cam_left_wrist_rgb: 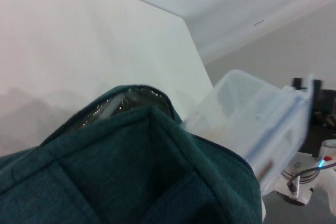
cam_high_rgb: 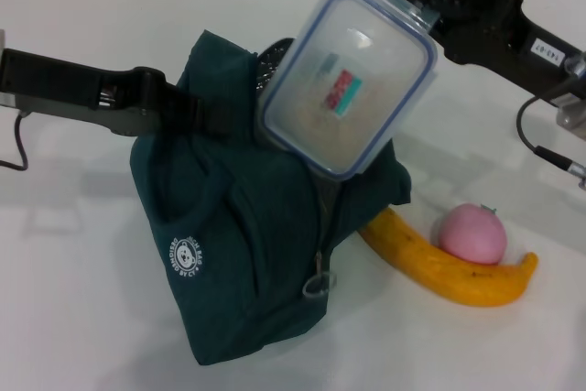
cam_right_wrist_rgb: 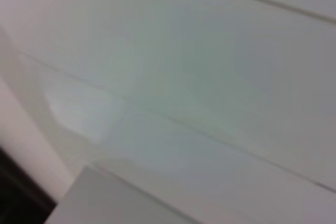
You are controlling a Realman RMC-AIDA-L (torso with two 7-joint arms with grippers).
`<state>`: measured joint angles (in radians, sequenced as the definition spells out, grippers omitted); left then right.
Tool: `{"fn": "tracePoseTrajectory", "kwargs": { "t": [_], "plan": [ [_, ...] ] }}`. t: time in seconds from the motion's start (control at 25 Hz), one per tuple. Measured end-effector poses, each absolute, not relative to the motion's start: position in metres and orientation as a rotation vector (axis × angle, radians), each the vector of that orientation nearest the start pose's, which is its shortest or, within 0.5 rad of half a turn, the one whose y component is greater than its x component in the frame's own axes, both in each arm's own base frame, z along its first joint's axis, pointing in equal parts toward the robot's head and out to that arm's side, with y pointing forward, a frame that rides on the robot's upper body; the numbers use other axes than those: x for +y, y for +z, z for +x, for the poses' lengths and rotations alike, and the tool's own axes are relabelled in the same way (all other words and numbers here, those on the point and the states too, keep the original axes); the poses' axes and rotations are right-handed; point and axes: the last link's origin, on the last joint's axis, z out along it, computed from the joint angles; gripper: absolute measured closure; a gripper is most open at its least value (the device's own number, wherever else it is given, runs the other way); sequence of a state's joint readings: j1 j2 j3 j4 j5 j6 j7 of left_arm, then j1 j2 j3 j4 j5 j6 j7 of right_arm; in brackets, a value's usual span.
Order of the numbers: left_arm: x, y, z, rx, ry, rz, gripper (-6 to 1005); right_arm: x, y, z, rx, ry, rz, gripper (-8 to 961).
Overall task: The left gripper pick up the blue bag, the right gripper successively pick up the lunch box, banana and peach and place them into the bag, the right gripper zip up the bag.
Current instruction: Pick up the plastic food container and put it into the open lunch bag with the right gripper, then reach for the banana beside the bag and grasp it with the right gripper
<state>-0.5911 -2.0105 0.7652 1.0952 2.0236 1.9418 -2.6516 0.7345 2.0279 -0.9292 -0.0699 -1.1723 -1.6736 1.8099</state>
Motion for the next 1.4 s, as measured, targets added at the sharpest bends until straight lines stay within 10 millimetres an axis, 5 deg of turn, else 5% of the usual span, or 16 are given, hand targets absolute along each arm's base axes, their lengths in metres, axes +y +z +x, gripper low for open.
{"fn": "tracePoseTrajectory", "kwargs": {
  "t": [0.84, 1.16, 1.4],
  "plan": [
    [0.333, 0.069, -0.186, -1.763, -0.532, -2.733, 945, 0.371, -0.034, 0.154, 1.564, 1.614, -2.438, 841],
    [0.331, 0.068, -0.193, -1.774, -0.544, -2.726, 945, 0.372, -0.031, 0.149, 1.495, 1.58, -2.513, 571],
    [0.33, 0.066, -0.201, -1.773, -0.549, -2.715, 945, 0.378, -0.004, 0.152, 1.288, 1.373, -2.698, 443]
  ]
}}
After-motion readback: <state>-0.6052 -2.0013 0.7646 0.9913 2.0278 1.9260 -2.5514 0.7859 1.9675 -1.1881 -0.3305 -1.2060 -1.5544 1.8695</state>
